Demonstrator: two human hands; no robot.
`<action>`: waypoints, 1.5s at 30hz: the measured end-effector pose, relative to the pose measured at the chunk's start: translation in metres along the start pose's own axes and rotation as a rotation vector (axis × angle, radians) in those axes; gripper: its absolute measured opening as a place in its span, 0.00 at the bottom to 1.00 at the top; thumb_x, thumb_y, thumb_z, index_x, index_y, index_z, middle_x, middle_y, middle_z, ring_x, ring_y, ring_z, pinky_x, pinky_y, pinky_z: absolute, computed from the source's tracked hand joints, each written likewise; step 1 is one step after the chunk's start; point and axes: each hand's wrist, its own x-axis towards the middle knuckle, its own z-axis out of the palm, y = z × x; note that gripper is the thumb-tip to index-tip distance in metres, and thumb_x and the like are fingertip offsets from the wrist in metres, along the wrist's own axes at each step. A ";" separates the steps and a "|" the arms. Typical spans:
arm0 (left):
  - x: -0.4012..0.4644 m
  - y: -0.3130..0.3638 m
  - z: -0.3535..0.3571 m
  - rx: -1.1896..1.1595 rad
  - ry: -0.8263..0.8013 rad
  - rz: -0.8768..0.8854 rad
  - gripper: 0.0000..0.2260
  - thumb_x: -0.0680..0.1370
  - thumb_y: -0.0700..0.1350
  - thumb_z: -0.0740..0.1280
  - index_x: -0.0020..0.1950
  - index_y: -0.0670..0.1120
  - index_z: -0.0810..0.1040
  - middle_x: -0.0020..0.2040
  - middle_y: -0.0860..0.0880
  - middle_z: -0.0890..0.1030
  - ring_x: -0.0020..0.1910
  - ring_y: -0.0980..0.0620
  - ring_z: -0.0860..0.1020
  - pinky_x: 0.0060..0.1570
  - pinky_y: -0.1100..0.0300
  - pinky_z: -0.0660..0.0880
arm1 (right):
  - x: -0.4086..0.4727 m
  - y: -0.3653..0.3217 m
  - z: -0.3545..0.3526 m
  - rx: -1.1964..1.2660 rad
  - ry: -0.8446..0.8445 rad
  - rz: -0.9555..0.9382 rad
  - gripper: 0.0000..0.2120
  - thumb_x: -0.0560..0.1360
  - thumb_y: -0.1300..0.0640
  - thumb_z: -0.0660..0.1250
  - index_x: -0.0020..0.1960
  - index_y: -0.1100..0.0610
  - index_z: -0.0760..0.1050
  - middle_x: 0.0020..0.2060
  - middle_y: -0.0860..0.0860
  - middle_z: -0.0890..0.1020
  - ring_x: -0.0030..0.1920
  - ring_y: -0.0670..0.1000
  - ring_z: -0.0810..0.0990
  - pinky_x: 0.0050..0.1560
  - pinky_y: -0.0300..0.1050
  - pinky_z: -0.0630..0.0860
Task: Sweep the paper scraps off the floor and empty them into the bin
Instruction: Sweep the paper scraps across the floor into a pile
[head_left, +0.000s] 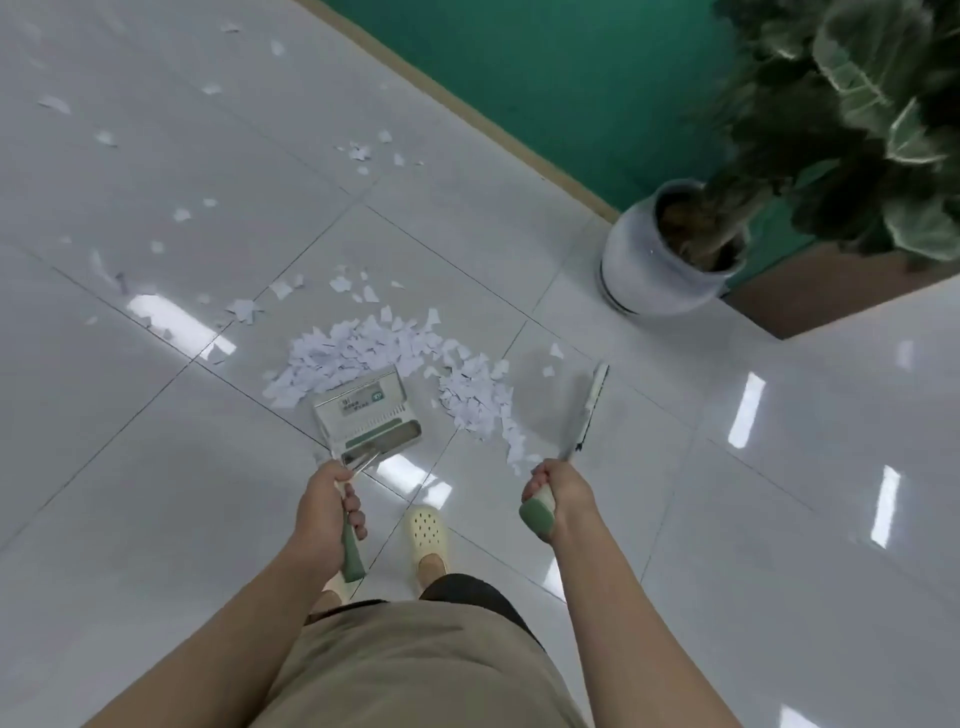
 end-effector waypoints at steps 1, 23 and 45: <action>0.001 0.001 0.004 0.004 0.000 -0.001 0.10 0.76 0.47 0.62 0.36 0.49 0.65 0.25 0.53 0.63 0.21 0.53 0.60 0.27 0.60 0.58 | 0.001 0.004 -0.010 0.017 0.018 0.004 0.10 0.73 0.69 0.57 0.36 0.57 0.65 0.18 0.49 0.65 0.15 0.47 0.64 0.18 0.34 0.64; 0.001 0.040 -0.037 0.016 0.105 0.132 0.10 0.76 0.46 0.62 0.37 0.49 0.65 0.26 0.52 0.64 0.22 0.52 0.60 0.28 0.58 0.60 | 0.016 0.033 0.034 0.154 -0.515 0.462 0.11 0.76 0.67 0.58 0.38 0.55 0.63 0.24 0.47 0.64 0.18 0.43 0.65 0.17 0.33 0.66; 0.007 0.009 0.039 -0.172 0.250 0.160 0.08 0.76 0.47 0.60 0.39 0.49 0.66 0.29 0.51 0.63 0.23 0.52 0.59 0.27 0.58 0.59 | 0.028 -0.018 -0.006 -0.270 -0.254 0.229 0.12 0.73 0.70 0.56 0.33 0.58 0.66 0.21 0.51 0.67 0.17 0.48 0.67 0.17 0.37 0.67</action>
